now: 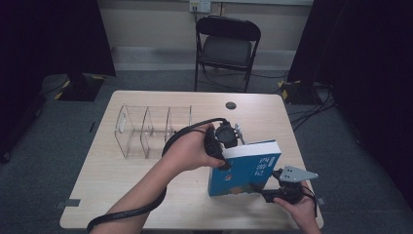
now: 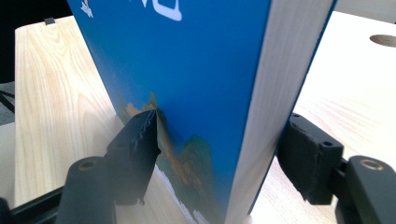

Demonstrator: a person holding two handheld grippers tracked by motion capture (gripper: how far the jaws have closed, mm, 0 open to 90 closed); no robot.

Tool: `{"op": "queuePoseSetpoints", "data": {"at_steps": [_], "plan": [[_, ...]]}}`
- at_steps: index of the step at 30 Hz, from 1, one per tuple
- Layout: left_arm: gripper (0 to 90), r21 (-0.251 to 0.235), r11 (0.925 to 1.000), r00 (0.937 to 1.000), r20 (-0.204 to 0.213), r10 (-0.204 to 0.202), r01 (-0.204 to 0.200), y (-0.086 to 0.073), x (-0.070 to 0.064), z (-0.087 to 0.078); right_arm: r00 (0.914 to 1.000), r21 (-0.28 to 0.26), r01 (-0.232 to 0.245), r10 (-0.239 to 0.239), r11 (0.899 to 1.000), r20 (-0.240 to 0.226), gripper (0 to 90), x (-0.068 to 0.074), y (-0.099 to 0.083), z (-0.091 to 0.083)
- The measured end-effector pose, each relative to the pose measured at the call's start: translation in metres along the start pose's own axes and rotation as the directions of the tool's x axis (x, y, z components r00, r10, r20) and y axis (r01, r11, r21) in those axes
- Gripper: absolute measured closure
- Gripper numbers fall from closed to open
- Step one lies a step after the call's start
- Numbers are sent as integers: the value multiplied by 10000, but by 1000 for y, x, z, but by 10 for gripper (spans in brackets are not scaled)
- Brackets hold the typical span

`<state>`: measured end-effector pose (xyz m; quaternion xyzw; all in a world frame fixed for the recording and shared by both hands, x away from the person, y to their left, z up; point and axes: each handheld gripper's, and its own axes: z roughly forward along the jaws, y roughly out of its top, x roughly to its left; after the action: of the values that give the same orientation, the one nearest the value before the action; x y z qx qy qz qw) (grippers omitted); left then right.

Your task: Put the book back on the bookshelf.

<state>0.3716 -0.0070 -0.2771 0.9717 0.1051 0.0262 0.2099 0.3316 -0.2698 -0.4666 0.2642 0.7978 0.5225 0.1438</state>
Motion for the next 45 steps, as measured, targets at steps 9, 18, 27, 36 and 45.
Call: {"op": "queuePoseSetpoints", "data": {"at_steps": [9, 18, 27, 36, 45], "plan": [[552, 325, 9992, 9995, 223, 218, -225, 12, -2, 5, 10000, -51, -12, 12, 10000, -82, 313, 0, 0, -1], [569, 934, 9944, 9987, 161, 481, -494, 14, -1, 9, 9998, -48, -116, 115, 9999, -140, 317, 0, -1, -1], [599, 1446, 9891, 9991, 366, 221, -272, 19, 1, 11, 9999, -31, -67, 67, 10000, -133, 320, 0, 0, -1], [588, 1838, 9826, 9994, 196, -301, 260, 23, 0, 13, 9999, -43, -85, 85, 10000, -126, 321, 0, -1, -2], [608, 2125, 9768, 9994, 285, 213, -269, 22, -2, 16, 9999, -26, -76, 76, 10000, -150, 323, 0, 0, -2]]}}
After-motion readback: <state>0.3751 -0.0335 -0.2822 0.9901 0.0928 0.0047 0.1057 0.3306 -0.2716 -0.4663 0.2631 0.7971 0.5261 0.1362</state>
